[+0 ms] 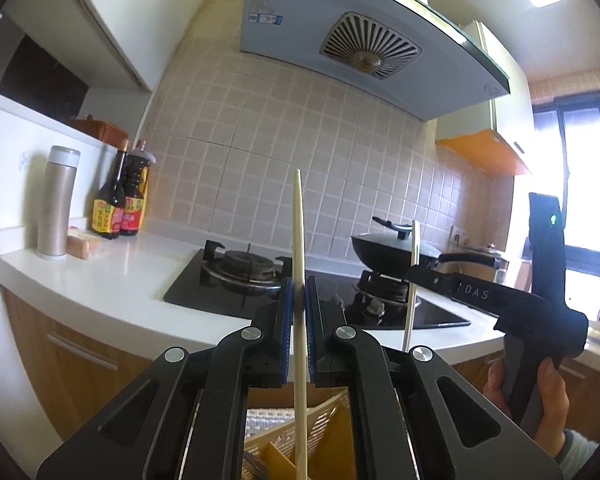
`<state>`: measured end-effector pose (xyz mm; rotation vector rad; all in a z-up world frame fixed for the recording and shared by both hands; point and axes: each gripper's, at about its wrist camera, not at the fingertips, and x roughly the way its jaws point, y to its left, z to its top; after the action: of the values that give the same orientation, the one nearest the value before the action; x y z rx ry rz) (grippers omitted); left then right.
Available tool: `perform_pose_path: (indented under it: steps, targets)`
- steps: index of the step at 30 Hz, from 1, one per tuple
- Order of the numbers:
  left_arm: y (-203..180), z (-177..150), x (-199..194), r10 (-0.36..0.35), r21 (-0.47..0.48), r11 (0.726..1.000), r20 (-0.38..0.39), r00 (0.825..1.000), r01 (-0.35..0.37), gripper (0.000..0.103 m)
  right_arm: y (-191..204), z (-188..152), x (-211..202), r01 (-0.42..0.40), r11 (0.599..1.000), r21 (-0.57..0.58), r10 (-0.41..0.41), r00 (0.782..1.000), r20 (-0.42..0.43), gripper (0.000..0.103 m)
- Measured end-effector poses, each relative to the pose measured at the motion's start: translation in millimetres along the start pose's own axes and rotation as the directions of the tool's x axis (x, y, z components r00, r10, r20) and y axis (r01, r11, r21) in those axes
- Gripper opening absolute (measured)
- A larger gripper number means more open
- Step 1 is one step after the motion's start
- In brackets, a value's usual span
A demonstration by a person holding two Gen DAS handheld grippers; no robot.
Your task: Organize utensils
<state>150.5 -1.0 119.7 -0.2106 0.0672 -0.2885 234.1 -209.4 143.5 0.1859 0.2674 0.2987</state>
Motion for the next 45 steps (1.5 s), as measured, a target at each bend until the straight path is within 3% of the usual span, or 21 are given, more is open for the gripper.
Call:
perform_pose_path:
  steps: [8,9,12,15,16,19,26,30,37,41,45]
  targets:
    - [5.6,-10.1,-1.4,-0.001,-0.010,1.000,-0.007,1.000,0.001,0.006,3.1,-16.0,-7.5,0.001,1.000,-0.023,-0.001,1.000,0.005,0.011]
    - [6.8,-9.8,-3.1,-0.005,-0.013,1.000,-0.013,1.000,0.005,0.011,3.3,-17.1,-9.4,-0.002,1.000,-0.023,0.002,1.000,0.002,0.011]
    - [9.5,-8.7,-12.5,-0.012,-0.033,0.999,-0.011,1.000,0.011,0.043,2.7,-21.2,-16.4,-0.031,0.999,-0.012,0.031,0.999,-0.029,0.015]
    - [12.0,-5.3,-29.1,-0.020,-0.051,0.999,-0.009,1.000,0.019,0.046,2.9,-26.6,-29.6,-0.045,0.999,-0.008,0.045,0.998,-0.052,0.041]
    - [12.6,-4.7,-33.3,-0.025,-0.056,0.998,-0.012,1.000,0.024,0.051,2.7,-28.8,-35.8,-0.041,0.999,-0.004,0.041,0.998,-0.047,0.052]
    - [14.3,-4.0,-53.3,-0.042,-0.082,0.996,-0.005,0.999,0.042,0.069,3.2,-35.9,-57.1,-0.038,0.999,0.004,0.039,0.998,-0.046,0.054]
    - [5.1,-4.1,-94.0,-0.048,-0.078,0.996,-0.011,0.999,0.047,0.074,13.8,-55.1,-99.0,-0.020,1.000,-0.012,0.019,0.997,-0.073,0.068]
    - [-0.8,-7.9,-112.6,-0.045,-0.085,0.995,-0.024,0.999,0.043,0.074,16.9,-67.5,-121.5,-0.019,1.000,0.003,0.019,0.996,-0.085,0.068]
    - [-13.2,-23.4,-133.7,-0.028,-0.068,0.997,-0.070,0.997,0.024,0.077,17.6,-91.8,-150.4,0.006,1.000,0.025,-0.003,0.995,-0.103,0.079]
    - [-14.1,-46.6,-137.3,0.076,-0.064,0.995,-0.079,0.994,-0.081,0.087,20.8,-112.4,-157.6,0.047,0.999,0.010,-0.045,0.993,-0.113,0.085]
    - [-11.3,-83.2,-126.6,0.212,-0.039,0.975,-0.115,0.970,-0.218,0.088,28.7,-144.6,-160.3,0.157,0.986,-0.051,-0.160,0.985,-0.057,0.087]
